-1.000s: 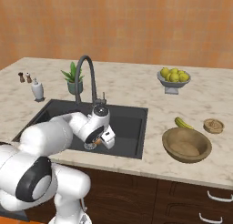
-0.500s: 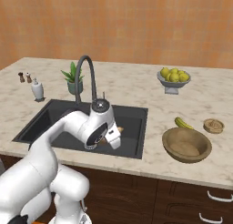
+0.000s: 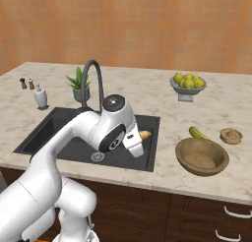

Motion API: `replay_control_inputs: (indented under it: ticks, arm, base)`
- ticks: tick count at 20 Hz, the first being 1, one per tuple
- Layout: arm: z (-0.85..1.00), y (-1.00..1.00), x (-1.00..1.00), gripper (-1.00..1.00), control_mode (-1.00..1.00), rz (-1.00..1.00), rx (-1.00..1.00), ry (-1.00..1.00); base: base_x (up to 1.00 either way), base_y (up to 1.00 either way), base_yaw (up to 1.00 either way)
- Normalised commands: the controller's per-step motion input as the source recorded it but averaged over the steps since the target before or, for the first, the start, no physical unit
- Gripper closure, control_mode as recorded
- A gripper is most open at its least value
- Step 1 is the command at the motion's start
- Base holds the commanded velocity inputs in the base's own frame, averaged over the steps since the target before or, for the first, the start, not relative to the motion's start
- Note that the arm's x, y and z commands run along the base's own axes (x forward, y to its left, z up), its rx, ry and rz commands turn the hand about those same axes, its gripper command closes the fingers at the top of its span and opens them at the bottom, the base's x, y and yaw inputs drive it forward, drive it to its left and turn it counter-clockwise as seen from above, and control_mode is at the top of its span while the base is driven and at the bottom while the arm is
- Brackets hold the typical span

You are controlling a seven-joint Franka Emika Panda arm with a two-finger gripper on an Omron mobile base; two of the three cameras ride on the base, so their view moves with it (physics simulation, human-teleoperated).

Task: Pick the squash from the sink and place it in the bowl. Then pick the bowl and place it in the microwave. Then close the microwave door and press the start button.

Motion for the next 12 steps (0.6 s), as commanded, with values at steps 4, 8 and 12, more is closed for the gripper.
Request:
replay_control_inputs:
  ticks: [4,8,12]
  arm:
    - [0.00,-0.83,0.00,1.00,-1.00,-0.21,0.00,0.00]
    - [0.00,-0.88,0.07,1.00,-1.00,-0.15,0.02,0.04]
    - [0.00,-0.85,0.38,1.00,-1.00,-0.07,0.05,0.08]
  base:
    - [0.00,0.00,0.00]
    - [0.00,0.00,0.00]
    - [0.00,0.00,0.00]
